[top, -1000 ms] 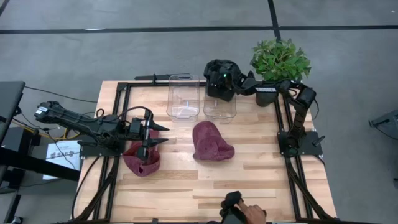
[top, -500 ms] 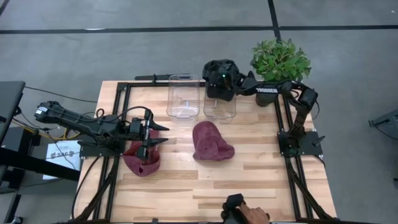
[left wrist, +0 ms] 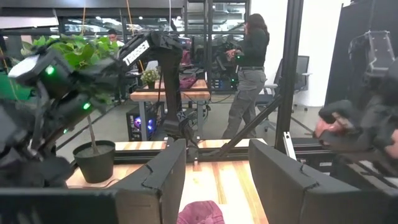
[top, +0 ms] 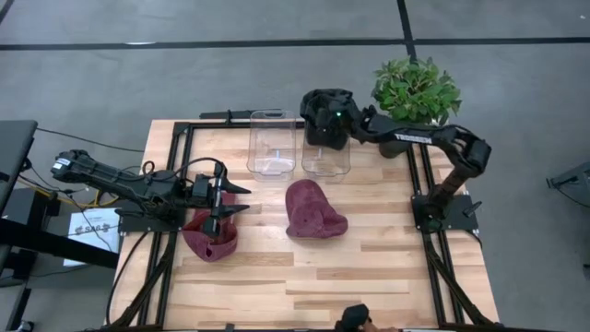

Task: Pick & Place hat
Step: Put the right red cap into the left transparent bin

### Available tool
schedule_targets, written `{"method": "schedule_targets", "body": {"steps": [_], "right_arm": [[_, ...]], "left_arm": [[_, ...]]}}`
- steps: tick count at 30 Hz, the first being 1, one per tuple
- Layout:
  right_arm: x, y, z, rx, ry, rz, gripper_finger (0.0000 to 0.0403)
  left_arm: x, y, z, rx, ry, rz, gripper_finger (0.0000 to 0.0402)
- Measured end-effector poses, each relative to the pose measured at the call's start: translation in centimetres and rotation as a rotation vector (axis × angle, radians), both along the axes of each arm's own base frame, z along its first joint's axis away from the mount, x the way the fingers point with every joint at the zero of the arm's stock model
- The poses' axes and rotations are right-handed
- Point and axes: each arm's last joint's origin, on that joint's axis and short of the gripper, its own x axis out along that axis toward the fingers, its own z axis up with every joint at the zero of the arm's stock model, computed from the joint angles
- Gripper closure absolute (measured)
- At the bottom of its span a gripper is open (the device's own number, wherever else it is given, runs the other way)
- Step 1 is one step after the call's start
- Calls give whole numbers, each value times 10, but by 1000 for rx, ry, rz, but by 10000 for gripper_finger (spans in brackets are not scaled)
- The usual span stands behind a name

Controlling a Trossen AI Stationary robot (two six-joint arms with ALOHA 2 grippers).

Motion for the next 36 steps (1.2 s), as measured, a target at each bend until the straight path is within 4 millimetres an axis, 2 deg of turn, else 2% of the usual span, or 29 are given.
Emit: {"method": "schedule_targets", "body": {"steps": [8,12,16,24,33,36], "right_arm": [[-5,36,34,115,-171,107,403],[-9,65,37,172,-210,187,403],[-16,99,27,225,-230,256,403],[-37,170,-7,335,-231,370,403],[-65,241,-42,439,-229,361,403],[-72,263,-53,414,-234,327,403]], "left_arm": [[0,0,0,0,0,0,229],[1,0,-3,8,25,1,229],[8,1,-13,23,105,21,229],[25,4,-40,27,299,48,229],[28,5,-43,30,311,52,229],[27,5,-42,27,301,52,229]]}}
